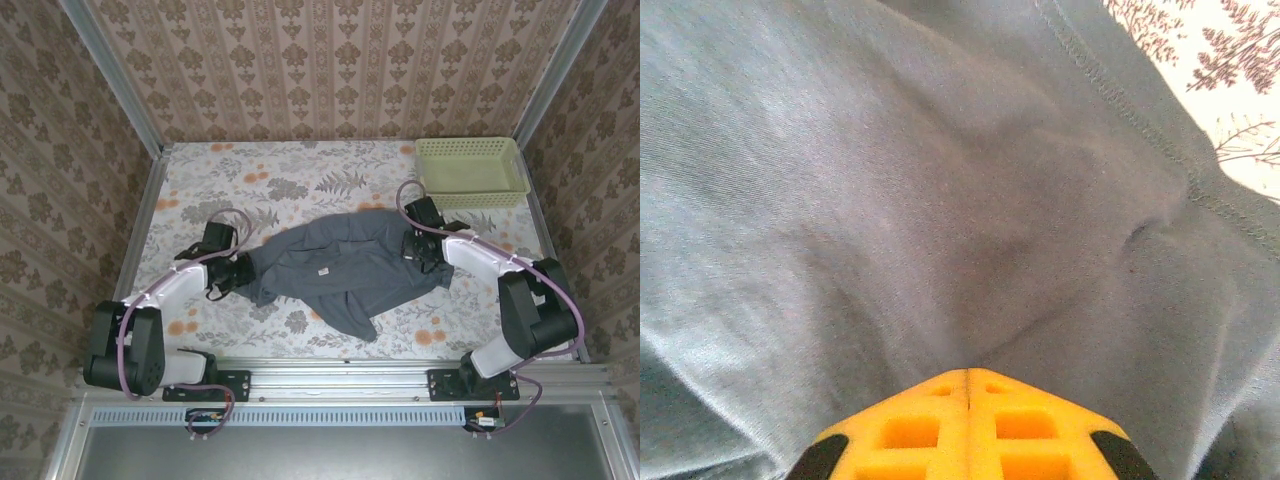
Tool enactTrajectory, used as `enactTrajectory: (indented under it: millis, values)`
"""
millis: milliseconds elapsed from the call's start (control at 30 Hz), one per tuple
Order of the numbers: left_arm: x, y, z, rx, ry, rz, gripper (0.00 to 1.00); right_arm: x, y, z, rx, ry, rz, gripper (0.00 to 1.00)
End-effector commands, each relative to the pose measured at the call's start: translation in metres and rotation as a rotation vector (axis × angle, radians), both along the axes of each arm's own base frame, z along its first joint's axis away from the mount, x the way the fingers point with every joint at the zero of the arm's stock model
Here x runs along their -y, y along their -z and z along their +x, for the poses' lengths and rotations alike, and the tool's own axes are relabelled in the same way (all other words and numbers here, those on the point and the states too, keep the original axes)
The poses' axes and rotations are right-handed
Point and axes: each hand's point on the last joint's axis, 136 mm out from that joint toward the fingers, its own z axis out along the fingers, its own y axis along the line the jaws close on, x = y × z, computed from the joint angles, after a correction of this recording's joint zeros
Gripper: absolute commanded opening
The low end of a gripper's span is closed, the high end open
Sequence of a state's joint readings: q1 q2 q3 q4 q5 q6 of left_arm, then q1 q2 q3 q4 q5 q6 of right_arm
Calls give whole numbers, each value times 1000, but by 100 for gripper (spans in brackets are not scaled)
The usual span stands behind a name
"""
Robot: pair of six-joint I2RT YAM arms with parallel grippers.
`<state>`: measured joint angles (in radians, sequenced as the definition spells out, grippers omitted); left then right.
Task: Fold the inside-out t-shirt
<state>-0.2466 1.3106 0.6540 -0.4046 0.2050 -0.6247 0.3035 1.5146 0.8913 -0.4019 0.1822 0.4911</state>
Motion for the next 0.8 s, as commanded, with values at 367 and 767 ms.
enactTrajectory:
  millis: [367,767]
  values:
    - [-4,-38,5,99,10,6,0,-31,-11,0,5,-126,10,45]
    - [-17,-72,6,166,-17,20,0,-18,-3,11,-43,-96,-94,3]
